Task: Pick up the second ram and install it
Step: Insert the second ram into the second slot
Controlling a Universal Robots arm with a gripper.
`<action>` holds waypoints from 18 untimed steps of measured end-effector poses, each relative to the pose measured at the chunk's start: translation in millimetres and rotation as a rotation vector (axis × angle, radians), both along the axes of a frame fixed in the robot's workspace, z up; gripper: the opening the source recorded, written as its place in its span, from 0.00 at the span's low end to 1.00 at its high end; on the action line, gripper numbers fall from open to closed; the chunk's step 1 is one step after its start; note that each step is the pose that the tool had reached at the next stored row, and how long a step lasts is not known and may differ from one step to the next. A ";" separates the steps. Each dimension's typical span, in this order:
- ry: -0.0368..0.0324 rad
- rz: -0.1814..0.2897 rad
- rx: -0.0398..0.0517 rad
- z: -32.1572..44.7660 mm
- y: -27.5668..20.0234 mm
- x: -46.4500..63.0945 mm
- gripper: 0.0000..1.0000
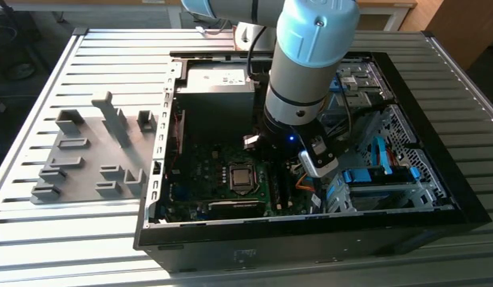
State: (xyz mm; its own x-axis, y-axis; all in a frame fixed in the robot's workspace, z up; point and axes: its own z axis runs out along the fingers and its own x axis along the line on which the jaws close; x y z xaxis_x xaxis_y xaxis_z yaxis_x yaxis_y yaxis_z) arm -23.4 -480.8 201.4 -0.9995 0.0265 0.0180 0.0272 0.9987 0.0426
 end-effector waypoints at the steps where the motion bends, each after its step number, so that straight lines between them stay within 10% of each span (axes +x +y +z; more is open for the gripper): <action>1: 0.0000 0.000 -0.0001 0.0 0.0 0.0 0.14; 18: 0.0000 0.000 0.0000 -0.2 0.0 0.0 0.27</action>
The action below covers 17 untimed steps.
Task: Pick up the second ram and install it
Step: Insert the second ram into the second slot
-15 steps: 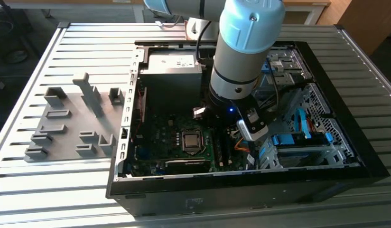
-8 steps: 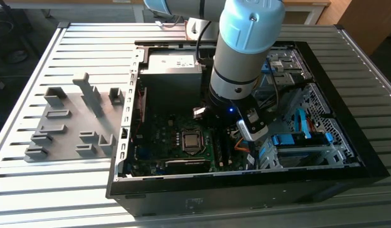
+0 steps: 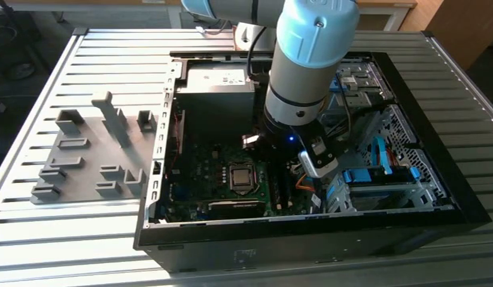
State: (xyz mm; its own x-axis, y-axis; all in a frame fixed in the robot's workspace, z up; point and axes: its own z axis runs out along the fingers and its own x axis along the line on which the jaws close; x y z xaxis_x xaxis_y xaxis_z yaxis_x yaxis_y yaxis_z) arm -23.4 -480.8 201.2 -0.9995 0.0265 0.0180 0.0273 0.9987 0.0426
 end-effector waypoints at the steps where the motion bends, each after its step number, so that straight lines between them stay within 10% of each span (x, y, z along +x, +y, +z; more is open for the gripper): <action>1: 0.0001 0.000 0.0001 1.1 0.0 0.0 0.27; 9: 0.0015 0.000 0.0000 26.1 0.0 0.0 0.27; 17: 0.0023 0.000 0.0000 30.0 -0.1 0.0 0.14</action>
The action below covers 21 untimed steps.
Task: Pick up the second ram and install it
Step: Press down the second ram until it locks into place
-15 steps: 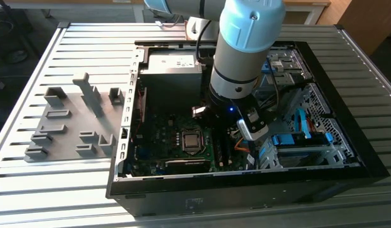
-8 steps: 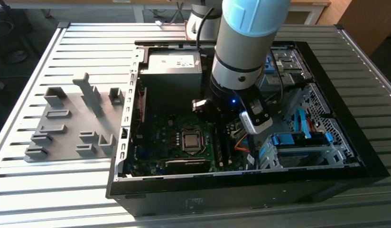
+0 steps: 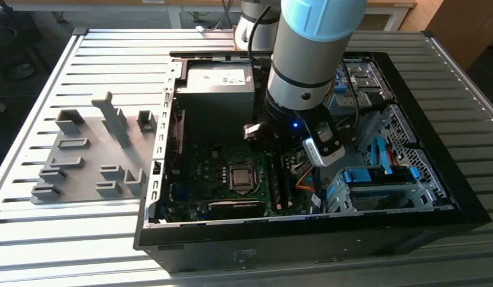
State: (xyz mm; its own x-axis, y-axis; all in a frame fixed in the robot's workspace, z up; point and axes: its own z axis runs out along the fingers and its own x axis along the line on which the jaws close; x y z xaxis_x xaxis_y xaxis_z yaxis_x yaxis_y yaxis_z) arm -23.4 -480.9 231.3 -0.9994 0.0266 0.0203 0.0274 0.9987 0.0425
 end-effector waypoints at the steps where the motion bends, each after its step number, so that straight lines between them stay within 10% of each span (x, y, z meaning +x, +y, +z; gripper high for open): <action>1: 0.0001 0.000 -0.0002 0.1 -0.2 0.0 0.11; 21: -0.0008 0.006 0.0001 -8.8 -2.7 -0.3 0.11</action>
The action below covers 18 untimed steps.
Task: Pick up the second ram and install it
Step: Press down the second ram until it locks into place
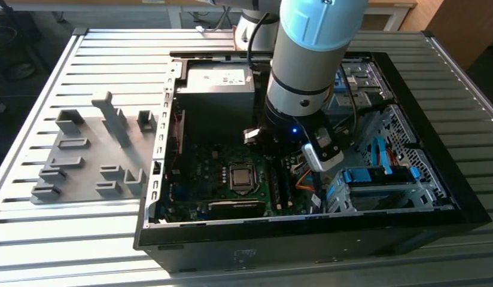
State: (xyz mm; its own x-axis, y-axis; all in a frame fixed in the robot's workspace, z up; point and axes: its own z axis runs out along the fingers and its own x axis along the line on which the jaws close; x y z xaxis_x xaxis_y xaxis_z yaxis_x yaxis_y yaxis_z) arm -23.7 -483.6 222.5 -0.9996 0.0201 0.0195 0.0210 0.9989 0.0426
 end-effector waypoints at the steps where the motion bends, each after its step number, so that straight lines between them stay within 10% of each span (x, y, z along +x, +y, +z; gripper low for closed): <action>1: 0.0000 0.000 0.0001 -0.6 0.0 0.0 0.11; 13: 0.0000 0.000 -0.0002 -6.4 0.0 0.0 0.11; 18: 0.0008 0.000 0.0001 7.0 0.0 0.0 0.11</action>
State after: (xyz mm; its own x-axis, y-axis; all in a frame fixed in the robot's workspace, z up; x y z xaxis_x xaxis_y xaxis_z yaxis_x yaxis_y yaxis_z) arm -23.7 -483.6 229.5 -0.9996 0.0199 0.0203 0.0207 0.9989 0.0428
